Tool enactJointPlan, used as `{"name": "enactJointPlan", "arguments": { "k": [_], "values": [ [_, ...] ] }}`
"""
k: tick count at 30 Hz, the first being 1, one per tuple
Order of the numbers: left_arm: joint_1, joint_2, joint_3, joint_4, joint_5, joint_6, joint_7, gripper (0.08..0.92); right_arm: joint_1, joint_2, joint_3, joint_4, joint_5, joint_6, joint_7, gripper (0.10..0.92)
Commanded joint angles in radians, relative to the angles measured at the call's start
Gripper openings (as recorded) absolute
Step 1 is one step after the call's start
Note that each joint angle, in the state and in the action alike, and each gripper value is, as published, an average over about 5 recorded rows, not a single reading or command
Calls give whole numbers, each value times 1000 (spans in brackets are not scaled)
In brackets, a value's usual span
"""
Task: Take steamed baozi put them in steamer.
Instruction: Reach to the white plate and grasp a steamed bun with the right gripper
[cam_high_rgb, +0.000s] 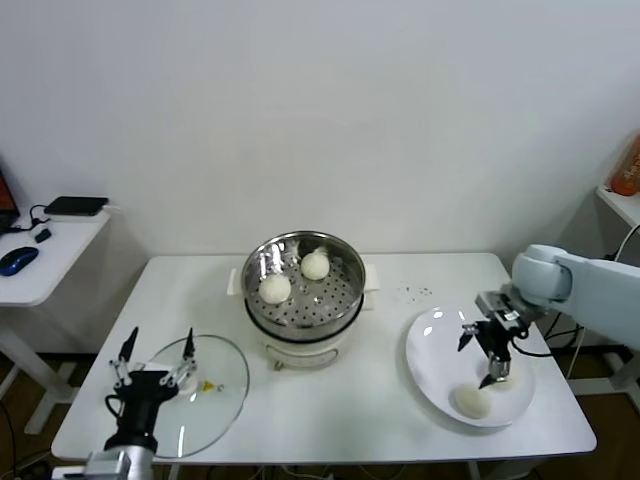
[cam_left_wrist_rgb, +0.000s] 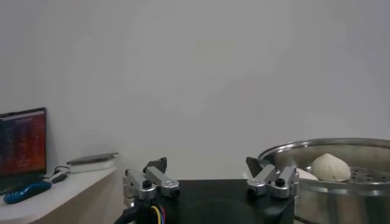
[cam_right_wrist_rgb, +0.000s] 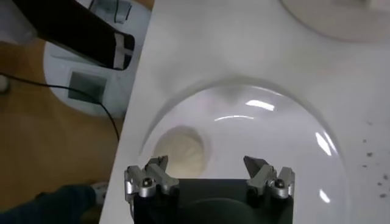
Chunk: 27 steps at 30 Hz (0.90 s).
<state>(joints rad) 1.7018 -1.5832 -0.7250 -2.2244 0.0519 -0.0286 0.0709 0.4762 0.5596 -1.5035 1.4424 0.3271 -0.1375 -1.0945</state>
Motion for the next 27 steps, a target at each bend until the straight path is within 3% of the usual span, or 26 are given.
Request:
{"name": "enactJointPlan", "arguments": {
  "k": [1,27],
  "values": [
    [0,2,-2,1,-1,1,1,823,-49,-14,-7,5,-10,-15,9,823],
    [2,2,-10,6,-3,2,0,823,-143,20,37,-57,-59,-8,7,823]
  ]
}}
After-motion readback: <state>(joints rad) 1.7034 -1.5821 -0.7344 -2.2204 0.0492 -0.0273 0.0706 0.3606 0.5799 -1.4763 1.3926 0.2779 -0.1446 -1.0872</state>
